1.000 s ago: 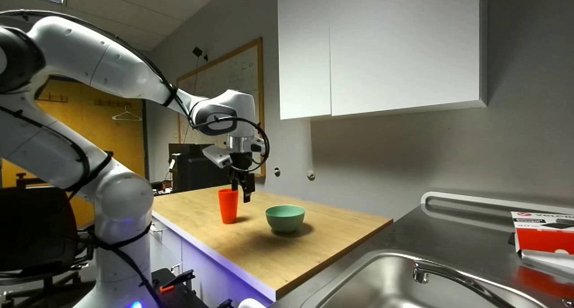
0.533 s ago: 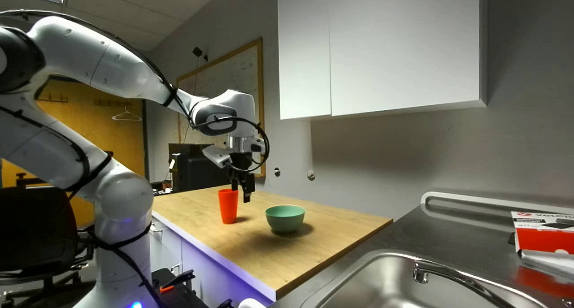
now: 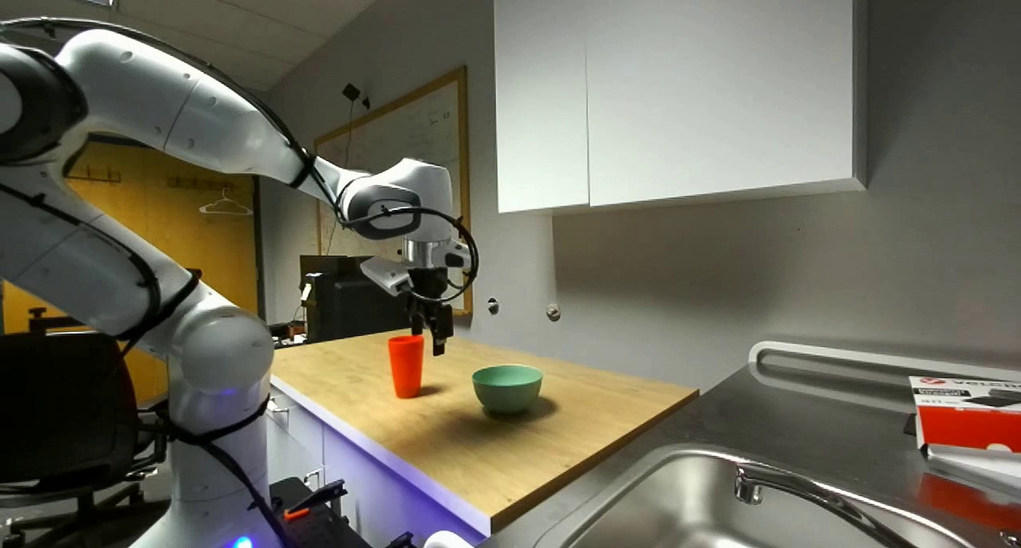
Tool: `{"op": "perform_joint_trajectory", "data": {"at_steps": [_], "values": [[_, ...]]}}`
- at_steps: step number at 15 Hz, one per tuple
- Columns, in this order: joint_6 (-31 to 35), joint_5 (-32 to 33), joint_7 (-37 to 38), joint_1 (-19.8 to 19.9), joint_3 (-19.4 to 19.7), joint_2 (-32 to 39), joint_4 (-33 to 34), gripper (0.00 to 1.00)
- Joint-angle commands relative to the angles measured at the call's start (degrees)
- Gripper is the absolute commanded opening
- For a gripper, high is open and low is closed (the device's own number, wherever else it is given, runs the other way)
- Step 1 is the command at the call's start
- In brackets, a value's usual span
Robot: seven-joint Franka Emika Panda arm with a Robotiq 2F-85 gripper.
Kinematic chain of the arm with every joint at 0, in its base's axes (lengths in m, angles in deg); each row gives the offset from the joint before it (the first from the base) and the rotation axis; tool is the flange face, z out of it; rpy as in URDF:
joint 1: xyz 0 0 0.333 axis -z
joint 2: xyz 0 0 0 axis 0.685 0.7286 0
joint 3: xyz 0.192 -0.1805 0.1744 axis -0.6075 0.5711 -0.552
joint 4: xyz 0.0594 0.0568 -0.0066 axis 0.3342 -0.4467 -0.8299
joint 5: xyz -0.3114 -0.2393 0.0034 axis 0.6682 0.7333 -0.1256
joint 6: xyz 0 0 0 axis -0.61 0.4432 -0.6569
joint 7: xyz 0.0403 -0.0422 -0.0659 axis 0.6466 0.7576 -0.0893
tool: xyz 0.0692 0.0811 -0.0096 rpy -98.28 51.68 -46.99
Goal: Pour the contents in the orange cup into the mint green bowl
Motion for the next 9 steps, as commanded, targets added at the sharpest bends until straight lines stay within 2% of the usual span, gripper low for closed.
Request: {"op": "perform_joint_trajectory", "data": {"at_steps": [1, 9], "values": [[1.39, -2.26, 1.31, -1.73, -3.33, 0.71, 1.05, 1.00], [2.57, -2.86, 5.90, -9.02, -14.66, 1.95, 3.57, 1.00]]}}
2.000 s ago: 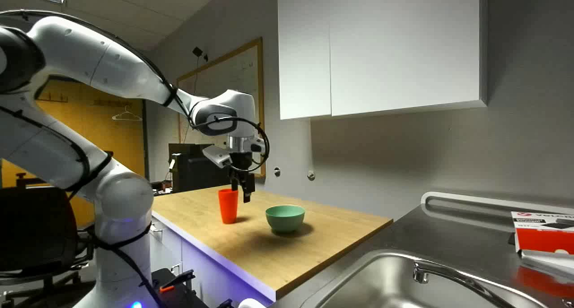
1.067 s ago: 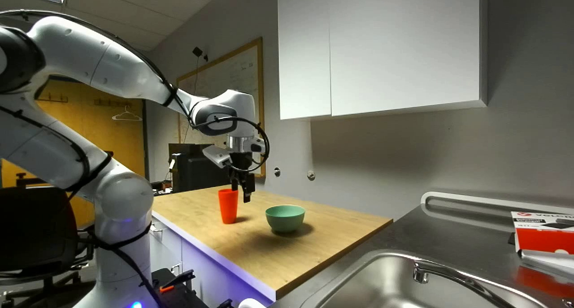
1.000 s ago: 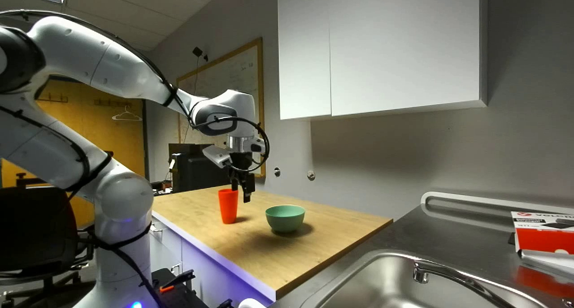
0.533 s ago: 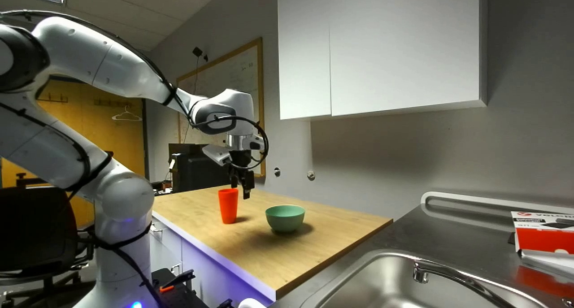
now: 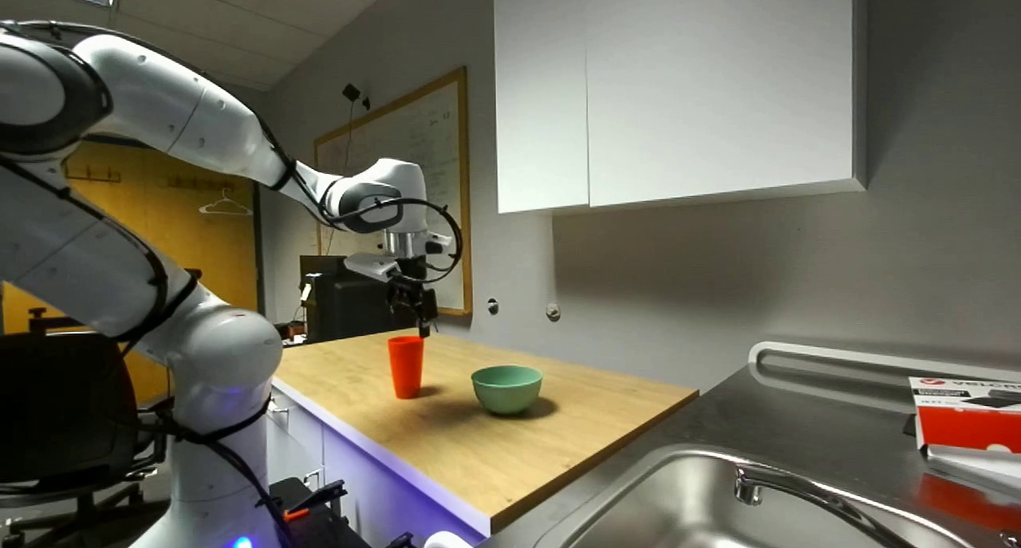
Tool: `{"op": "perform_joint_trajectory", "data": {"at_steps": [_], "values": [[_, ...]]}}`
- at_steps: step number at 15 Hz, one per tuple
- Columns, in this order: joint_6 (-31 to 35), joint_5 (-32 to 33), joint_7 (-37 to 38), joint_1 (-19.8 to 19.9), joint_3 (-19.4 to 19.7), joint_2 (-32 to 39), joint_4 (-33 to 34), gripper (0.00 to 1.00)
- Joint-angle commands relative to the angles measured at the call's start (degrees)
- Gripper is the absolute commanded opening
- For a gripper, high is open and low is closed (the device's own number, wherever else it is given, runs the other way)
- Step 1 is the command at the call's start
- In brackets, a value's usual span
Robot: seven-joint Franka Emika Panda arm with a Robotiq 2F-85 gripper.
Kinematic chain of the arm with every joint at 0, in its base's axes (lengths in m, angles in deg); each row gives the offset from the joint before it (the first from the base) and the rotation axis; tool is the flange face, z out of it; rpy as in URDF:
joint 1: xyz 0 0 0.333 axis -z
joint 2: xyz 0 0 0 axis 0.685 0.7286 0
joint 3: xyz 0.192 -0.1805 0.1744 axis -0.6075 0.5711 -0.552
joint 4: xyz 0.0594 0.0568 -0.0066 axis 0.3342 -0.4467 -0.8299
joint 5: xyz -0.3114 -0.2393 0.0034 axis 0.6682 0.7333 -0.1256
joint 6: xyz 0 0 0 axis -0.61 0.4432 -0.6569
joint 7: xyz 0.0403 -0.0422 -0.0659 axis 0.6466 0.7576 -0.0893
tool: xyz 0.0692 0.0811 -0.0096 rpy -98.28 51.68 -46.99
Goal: Pour the contents in the orange cup into the mint green bowl
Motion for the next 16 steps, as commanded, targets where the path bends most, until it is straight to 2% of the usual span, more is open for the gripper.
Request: {"op": "perform_joint_trajectory", "data": {"at_steps": [1, 7, 16], "values": [[0.34, 0.06, 3.00, -3.38, -5.21, 2.16, 2.50, 1.00], [2.41, 1.72, 4.90, -7.38, -12.16, 9.07, 5.01, 1.00], [3.56, 6.10, 4.73, -9.30, -15.35, 20.87, 10.67, 1.00]]}}
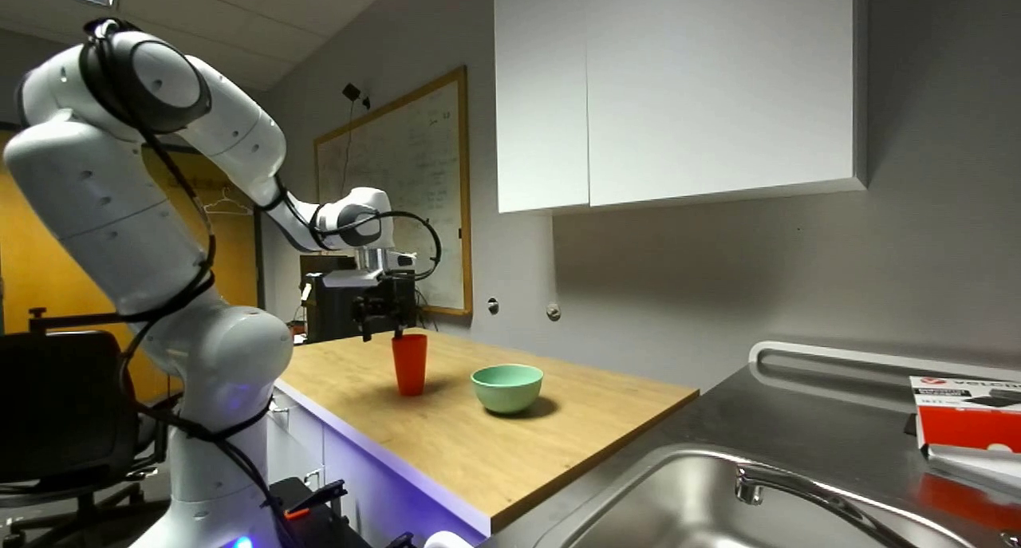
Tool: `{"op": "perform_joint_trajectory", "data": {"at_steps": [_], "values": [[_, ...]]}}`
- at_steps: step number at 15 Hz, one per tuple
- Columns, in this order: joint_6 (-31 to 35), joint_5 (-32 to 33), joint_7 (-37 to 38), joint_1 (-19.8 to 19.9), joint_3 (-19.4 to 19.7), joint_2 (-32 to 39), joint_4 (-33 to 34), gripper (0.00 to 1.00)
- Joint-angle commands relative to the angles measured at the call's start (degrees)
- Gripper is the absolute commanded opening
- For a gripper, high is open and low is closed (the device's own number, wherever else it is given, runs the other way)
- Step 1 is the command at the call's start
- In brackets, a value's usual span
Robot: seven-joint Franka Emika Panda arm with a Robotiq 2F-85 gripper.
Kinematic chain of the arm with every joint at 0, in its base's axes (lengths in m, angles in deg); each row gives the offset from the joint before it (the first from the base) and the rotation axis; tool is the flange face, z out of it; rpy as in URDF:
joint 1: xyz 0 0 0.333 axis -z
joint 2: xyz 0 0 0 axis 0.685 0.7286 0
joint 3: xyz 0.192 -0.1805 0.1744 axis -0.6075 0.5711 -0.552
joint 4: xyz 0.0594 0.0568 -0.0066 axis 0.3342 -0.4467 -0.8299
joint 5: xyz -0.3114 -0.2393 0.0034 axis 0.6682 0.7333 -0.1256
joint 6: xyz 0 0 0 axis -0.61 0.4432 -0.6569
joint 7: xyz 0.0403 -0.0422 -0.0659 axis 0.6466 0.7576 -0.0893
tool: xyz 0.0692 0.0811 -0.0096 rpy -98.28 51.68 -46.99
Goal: Pour the contents in the orange cup into the mint green bowl
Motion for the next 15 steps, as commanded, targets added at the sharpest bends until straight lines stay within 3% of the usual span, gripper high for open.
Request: {"op": "perform_joint_trajectory", "data": {"at_steps": [1, 15], "values": [[-0.60, 2.72, 1.28, -0.40, -0.60, 5.67, 4.13, 1.00], [-2.45, 8.48, 4.24, -0.31, -1.29, 19.60, 11.56, 1.00]]}}
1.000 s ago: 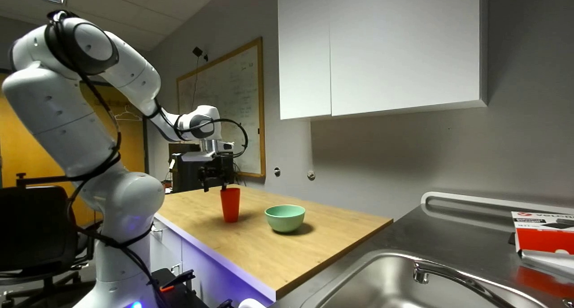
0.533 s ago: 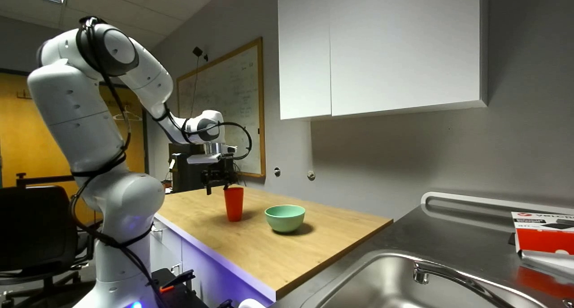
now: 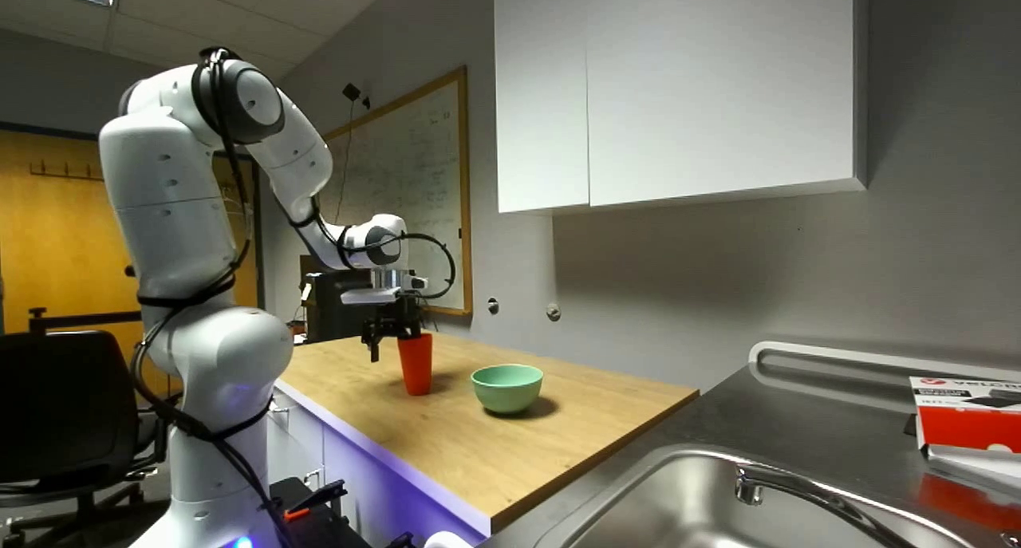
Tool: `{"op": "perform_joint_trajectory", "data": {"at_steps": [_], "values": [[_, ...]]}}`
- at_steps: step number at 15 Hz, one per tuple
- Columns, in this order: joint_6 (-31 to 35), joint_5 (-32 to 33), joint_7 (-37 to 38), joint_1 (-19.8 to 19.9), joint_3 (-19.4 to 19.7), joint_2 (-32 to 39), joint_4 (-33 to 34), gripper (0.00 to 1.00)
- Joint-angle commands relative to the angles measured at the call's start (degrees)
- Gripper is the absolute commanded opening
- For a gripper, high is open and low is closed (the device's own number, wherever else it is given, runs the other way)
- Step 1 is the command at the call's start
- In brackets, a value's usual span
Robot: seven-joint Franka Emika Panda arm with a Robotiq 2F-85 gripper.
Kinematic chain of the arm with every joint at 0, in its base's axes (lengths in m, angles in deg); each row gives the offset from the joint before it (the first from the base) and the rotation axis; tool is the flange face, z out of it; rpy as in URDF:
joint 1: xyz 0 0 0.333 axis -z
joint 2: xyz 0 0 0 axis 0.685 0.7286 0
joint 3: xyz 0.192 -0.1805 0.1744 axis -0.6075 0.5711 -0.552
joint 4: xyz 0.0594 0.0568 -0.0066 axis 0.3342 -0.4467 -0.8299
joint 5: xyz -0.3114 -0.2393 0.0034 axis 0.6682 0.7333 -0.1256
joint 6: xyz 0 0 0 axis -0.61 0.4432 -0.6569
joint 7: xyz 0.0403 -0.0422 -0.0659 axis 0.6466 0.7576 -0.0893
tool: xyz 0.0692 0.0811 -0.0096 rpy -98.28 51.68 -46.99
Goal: Pour the contents in the orange cup into the mint green bowl
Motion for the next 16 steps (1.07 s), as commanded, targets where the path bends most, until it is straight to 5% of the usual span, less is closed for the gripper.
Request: {"op": "perform_joint_trajectory", "data": {"at_steps": [1, 2, 11, 16], "values": [[-2.05, 2.61, 3.09, -0.31, -0.86, 2.90, 3.77, 0.75], [-2.06, 3.03, 3.65, -0.34, -1.02, 3.12, 4.27, 0.75], [-2.35, 6.24, 6.62, -0.47, -1.18, 1.50, 5.32, 0.05], [-2.38, 3.64, 3.89, 0.07, 0.95, -3.80, 3.53, 0.03]]}}
